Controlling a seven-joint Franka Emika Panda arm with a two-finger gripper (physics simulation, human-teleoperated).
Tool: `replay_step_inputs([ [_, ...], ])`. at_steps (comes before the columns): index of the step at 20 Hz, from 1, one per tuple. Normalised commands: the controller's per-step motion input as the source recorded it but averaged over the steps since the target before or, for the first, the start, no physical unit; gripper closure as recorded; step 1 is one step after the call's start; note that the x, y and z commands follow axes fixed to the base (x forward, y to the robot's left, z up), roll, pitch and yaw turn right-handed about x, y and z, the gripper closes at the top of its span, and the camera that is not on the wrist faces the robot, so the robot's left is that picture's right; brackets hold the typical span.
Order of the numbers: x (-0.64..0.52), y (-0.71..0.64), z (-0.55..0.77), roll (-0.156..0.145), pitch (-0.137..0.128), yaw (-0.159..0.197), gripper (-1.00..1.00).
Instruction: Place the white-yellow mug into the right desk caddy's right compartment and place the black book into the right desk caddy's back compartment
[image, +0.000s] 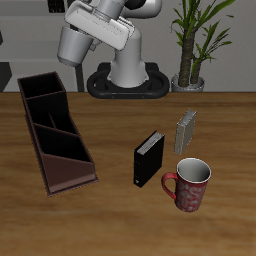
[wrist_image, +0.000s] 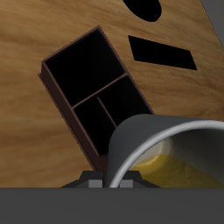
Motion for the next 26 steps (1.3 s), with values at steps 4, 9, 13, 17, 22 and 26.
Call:
replay_step_inputs([
  [4,-0.25,-0.13,-0.08,-0.01,-0.007,-0.069,1.0],
  [9,-0.19,-0.04,-0.29,-0.018,0.013,-0.024,1.0],
  [13,-0.22,-0.15,-0.05,-0.048,-0.006,-0.061,1.0],
  [17,-0.16,-0.11,-0.03,-0.039,0.01,-0.05,1.0],
  [22,-0.16,-0.09,-0.03,0.004,-0.005,-0.033,1.0],
  [26,0.13,-0.13,-0.12,0.043,0.048,-0.019,1.0],
])
